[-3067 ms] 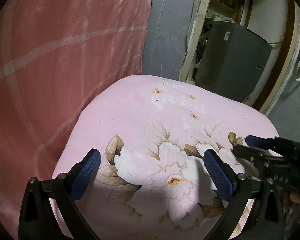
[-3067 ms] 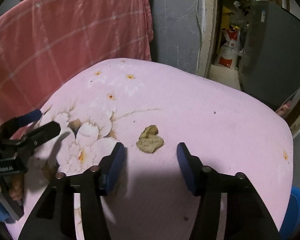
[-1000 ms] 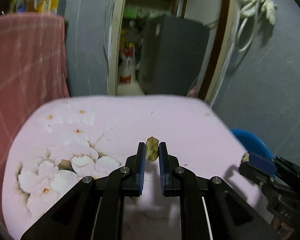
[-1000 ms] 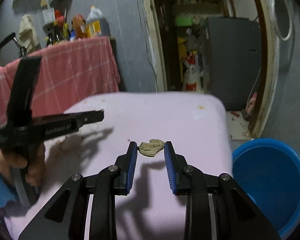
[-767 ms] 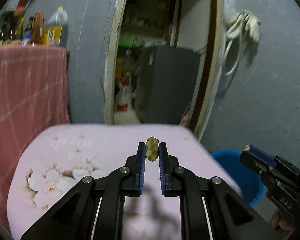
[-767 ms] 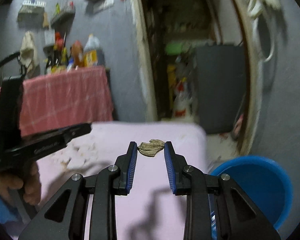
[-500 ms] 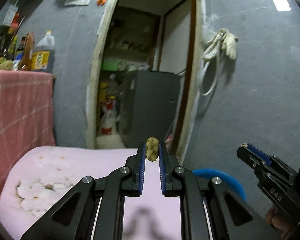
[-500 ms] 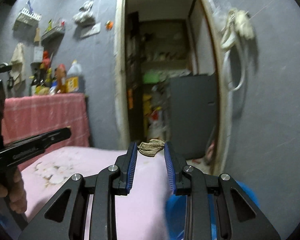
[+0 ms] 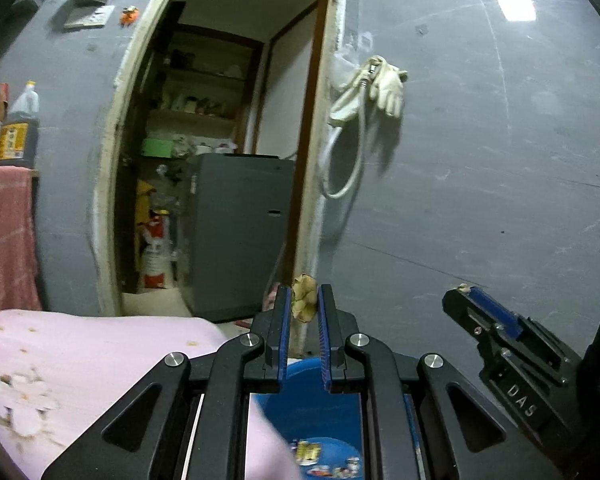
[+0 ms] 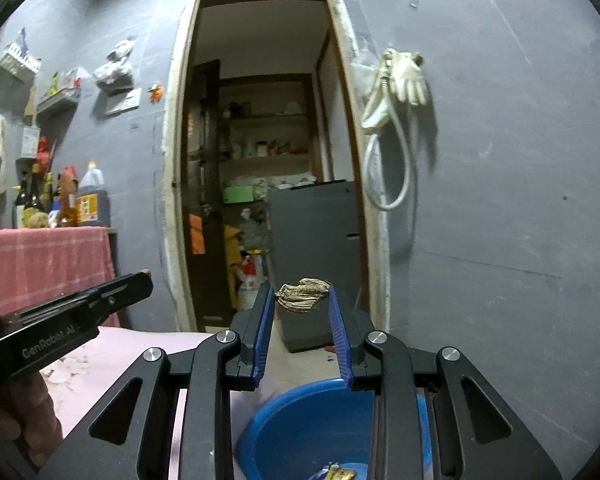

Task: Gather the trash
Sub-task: 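Lift both scraps and carry them over the blue bucket, then open both tools to drop the scraps into the bucket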

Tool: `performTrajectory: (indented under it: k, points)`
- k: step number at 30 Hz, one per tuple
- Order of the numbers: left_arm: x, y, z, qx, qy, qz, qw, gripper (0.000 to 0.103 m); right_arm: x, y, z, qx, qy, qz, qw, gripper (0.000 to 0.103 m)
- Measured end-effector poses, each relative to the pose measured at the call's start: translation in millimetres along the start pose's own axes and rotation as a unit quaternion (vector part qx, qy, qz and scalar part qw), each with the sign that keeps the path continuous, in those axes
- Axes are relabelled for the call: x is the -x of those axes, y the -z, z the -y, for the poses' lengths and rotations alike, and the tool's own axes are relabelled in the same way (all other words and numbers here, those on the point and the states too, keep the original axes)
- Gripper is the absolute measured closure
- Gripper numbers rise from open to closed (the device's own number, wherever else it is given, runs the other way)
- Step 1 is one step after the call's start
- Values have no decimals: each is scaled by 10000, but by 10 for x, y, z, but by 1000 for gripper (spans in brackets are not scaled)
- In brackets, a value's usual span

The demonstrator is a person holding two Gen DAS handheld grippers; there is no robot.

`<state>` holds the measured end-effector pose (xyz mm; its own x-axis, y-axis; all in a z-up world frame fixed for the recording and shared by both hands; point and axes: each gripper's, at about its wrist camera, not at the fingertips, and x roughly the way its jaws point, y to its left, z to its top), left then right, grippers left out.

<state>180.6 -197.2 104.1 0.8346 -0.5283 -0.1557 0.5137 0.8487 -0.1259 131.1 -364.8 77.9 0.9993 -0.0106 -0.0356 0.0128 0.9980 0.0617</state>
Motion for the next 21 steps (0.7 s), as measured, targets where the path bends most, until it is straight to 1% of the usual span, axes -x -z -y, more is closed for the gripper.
performTrajectory:
  k: [5,9,12,17,21]
  points:
    - [-245,104,159,-105,116,-210,9997,93,19,75,230,-102,180,-135,9997,77]
    - [-470,226,253,-172,77,-539,9984,93,-46,155,367,-230,280,-379,9986,77]
    - [-602,319,273,-244,24,-730,9970,93,-106,224,446,-380,258,-580,9973,77]
    - [-763,461,204,-85,-13,-1090,9940,93,-198,326,543,-582,220,-848,9945,77]
    - [-894,567,134,62,-54,-1414,9899,93,-332,422,647,-856,143,-1176,9893,77]
